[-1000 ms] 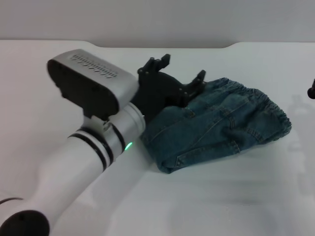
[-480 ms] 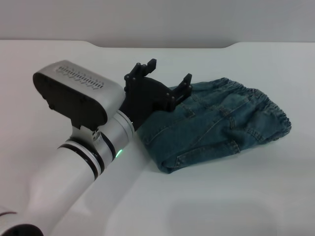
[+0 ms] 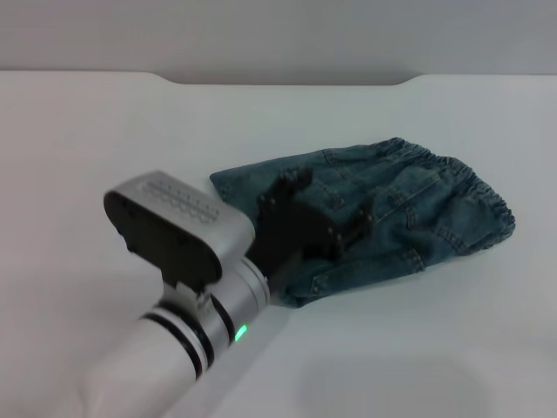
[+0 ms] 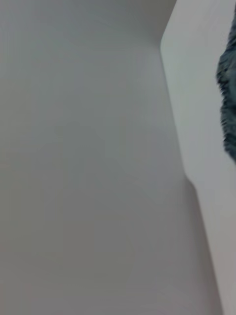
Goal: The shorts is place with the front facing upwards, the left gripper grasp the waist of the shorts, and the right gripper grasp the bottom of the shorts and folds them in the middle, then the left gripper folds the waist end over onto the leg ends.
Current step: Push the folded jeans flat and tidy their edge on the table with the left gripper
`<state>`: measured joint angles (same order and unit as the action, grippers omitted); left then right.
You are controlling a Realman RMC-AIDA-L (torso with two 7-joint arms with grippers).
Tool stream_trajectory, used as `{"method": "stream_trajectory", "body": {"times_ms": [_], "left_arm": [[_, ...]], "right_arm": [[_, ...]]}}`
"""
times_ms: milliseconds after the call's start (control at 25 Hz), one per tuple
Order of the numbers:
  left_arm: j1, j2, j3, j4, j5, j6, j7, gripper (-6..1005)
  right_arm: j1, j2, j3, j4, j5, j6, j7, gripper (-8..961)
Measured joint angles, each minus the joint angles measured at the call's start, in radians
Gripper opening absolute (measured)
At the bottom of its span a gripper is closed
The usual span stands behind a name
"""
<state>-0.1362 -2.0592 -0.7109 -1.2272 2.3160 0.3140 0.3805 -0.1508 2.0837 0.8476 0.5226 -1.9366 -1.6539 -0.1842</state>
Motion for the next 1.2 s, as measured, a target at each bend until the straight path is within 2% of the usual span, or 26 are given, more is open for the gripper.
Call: {"method": "stream_trajectory", "body": {"times_ms": [200,320,640,720,960,1200], "left_arm": [[0.018,0.002,0.050,0.008,0.006,0.000,-0.010,835],[0.008,0.002,0.063,0.031,0.007,0.001,-0.010,829],[-0.026,-0.001,0.071,0.087,0.006,0.013,-0.012,667],[-0.059,-0.003,0.097,0.132,0.006,0.051,-0.051,626],[-0.063,-0.004,0.117,0.160,0.006,0.088,-0.065,386],[-0.105,-0.005,0.102,0.227,0.000,0.091,-0.108,146]], "right_arm": [[0.031,-0.004,-0.005,-0.010,0.000,0.023,-0.004,0],[0.053,-0.004,-0.006,-0.020,-0.002,0.040,-0.006,-1],[0.075,-0.006,-0.006,-0.026,-0.004,0.056,-0.008,0],[0.075,-0.007,-0.006,-0.026,-0.004,0.056,-0.009,0],[0.074,-0.007,-0.005,-0.026,-0.002,0.056,-0.010,0],[0.077,-0.007,-0.005,-0.026,-0.004,0.056,-0.010,0]]}}
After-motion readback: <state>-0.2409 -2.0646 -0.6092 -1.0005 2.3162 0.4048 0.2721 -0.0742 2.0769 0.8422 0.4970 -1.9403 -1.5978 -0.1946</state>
